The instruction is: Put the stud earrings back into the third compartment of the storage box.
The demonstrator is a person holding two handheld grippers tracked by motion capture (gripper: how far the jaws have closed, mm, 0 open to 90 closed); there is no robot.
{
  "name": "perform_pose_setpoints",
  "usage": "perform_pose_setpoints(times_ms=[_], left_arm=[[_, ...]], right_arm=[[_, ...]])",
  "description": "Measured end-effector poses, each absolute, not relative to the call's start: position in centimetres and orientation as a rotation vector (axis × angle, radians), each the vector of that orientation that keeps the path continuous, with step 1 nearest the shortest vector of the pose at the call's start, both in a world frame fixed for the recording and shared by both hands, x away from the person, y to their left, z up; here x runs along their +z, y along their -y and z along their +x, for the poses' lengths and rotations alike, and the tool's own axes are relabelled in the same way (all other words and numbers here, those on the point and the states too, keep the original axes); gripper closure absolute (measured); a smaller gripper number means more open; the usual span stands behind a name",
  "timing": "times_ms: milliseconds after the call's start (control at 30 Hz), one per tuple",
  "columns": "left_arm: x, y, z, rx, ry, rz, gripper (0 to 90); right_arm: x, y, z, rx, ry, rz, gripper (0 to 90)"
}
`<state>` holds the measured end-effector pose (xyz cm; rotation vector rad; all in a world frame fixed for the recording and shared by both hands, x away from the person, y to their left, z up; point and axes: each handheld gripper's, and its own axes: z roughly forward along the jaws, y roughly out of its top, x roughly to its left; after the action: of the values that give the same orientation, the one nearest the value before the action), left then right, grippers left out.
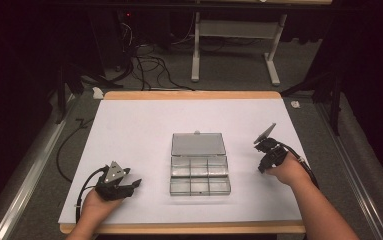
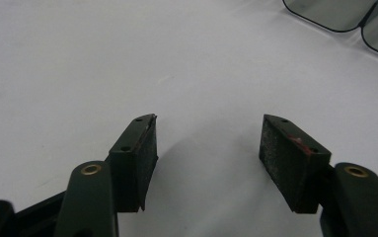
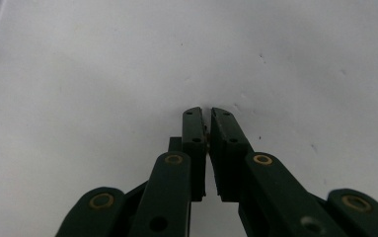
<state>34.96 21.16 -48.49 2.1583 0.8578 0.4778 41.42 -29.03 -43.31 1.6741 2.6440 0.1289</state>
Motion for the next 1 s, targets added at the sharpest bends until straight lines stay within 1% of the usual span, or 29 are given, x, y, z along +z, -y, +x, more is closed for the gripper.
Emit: perform_pose_setpoints(times_ms=[300, 467, 500, 1000], left_arm=[[-48.49, -21.17, 34.98, 0.475, -0.859, 2.158, 40.0], [-48.49, -21.17, 34.98, 0.475, -0.859, 2.158, 40.1], [-48.49, -21.16, 34.98, 0.475, -0.859, 2.158, 40.1], [-48.49, -21.16, 34.98, 0.475, -0.858, 2.158, 40.1]], right_arm=[[-42.57, 28.97, 41.13, 0.171, -2.657, 1.665, 86.0], [-42.99, 28.63, 40.65, 0.177, -2.714, 1.641, 85.9], [-43.03, 28.41, 40.47, 0.160, -2.700, 1.679, 85.9], [-42.43, 28.09, 40.65, 0.185, -2.705, 1.629, 86.0]])
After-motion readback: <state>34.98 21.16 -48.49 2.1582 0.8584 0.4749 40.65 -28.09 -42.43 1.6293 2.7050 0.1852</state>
